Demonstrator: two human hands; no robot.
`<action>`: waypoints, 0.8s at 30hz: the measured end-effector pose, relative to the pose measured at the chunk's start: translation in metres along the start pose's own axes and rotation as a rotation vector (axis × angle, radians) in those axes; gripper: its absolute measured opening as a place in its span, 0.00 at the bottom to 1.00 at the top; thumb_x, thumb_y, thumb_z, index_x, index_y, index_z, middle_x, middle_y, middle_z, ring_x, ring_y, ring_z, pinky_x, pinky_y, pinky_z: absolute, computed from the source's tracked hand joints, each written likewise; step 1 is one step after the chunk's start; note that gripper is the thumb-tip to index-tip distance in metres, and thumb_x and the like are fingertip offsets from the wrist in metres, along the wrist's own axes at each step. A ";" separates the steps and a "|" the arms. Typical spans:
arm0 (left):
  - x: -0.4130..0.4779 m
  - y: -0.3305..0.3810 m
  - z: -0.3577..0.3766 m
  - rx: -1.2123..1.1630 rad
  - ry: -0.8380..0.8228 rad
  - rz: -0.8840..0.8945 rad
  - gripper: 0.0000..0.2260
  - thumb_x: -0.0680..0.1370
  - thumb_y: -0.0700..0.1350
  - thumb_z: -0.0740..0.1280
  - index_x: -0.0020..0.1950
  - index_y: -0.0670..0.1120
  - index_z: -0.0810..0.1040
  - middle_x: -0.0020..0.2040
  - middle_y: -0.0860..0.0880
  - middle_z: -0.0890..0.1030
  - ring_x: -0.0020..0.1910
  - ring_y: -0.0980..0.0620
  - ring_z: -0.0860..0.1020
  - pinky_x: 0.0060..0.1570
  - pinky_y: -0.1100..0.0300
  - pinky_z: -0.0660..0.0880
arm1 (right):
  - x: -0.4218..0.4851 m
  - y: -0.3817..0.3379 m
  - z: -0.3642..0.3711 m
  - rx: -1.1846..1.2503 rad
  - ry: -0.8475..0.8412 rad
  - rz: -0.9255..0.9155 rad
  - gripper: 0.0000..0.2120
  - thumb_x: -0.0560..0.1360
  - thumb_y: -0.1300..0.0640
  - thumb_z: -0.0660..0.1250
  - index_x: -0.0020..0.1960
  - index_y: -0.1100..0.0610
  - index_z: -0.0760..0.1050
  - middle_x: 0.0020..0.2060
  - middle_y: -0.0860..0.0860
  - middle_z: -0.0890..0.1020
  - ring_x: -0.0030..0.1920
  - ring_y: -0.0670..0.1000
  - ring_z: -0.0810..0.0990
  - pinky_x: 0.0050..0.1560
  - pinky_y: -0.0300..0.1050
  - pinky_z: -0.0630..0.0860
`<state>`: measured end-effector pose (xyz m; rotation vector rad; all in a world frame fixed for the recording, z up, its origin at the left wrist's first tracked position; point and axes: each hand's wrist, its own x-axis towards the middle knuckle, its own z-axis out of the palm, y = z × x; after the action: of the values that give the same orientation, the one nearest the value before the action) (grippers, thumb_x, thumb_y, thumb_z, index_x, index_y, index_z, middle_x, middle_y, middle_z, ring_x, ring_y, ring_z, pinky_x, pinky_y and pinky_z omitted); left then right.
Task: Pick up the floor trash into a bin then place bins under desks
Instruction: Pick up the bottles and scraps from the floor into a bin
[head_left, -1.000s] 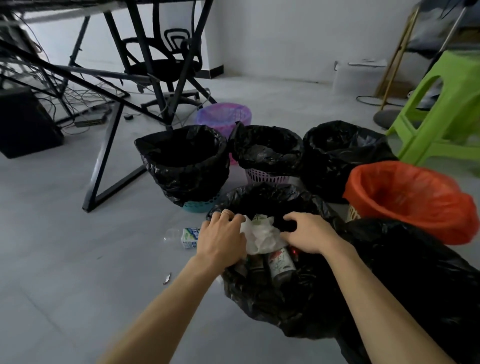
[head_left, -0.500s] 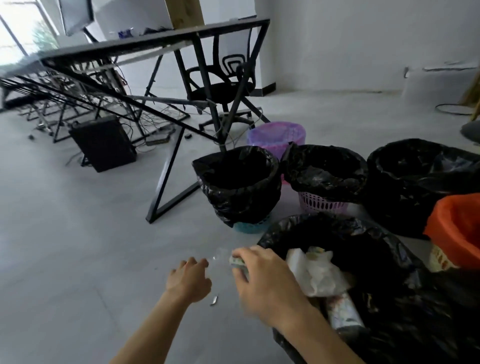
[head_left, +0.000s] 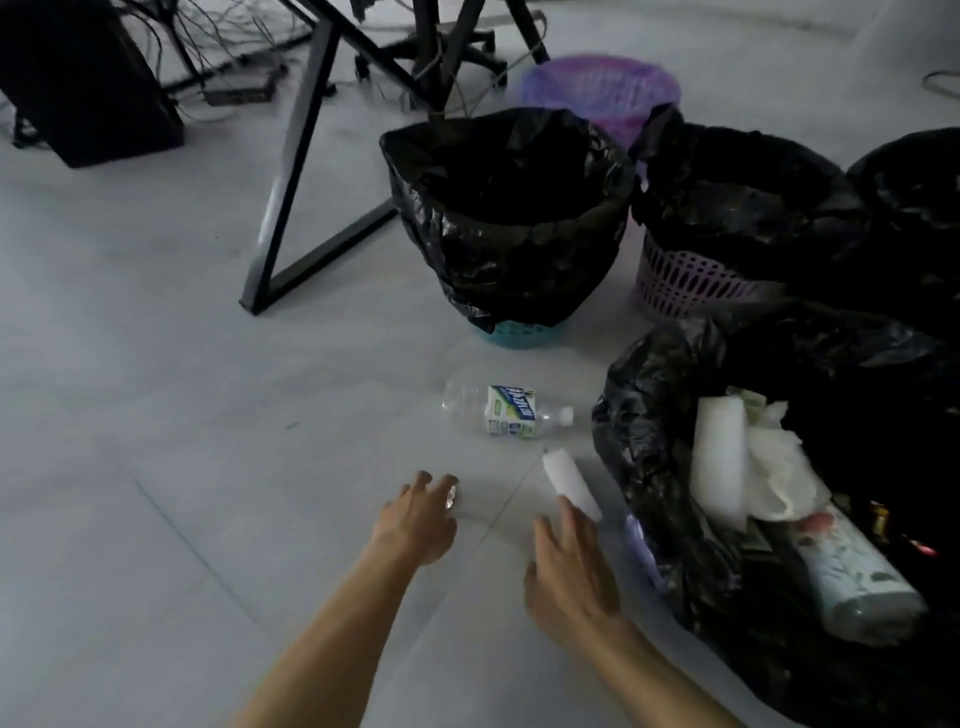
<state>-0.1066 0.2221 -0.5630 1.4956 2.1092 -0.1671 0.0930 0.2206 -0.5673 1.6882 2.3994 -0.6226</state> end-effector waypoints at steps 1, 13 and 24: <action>0.006 0.001 0.007 -0.016 0.010 0.039 0.25 0.80 0.49 0.62 0.77 0.58 0.62 0.74 0.49 0.65 0.69 0.44 0.70 0.64 0.49 0.72 | 0.009 -0.001 0.001 0.034 0.050 0.046 0.30 0.60 0.57 0.74 0.62 0.57 0.77 0.67 0.64 0.72 0.65 0.65 0.72 0.60 0.54 0.77; -0.006 -0.016 0.039 0.141 0.027 0.169 0.19 0.80 0.37 0.57 0.71 0.45 0.68 0.63 0.43 0.71 0.64 0.42 0.72 0.52 0.48 0.74 | 0.040 0.012 0.015 -0.049 0.043 0.160 0.34 0.75 0.69 0.61 0.78 0.48 0.62 0.75 0.56 0.65 0.62 0.67 0.75 0.64 0.57 0.72; -0.033 -0.035 0.021 -0.115 0.016 -0.089 0.20 0.79 0.39 0.61 0.71 0.46 0.66 0.60 0.40 0.80 0.58 0.39 0.79 0.52 0.48 0.78 | 0.006 -0.018 -0.027 -0.172 -0.290 0.125 0.25 0.78 0.58 0.62 0.74 0.53 0.65 0.69 0.57 0.71 0.68 0.61 0.72 0.66 0.51 0.70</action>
<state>-0.1228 0.1733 -0.5720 1.3422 2.1610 -0.0657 0.0773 0.2321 -0.5402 1.5440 2.0677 -0.5779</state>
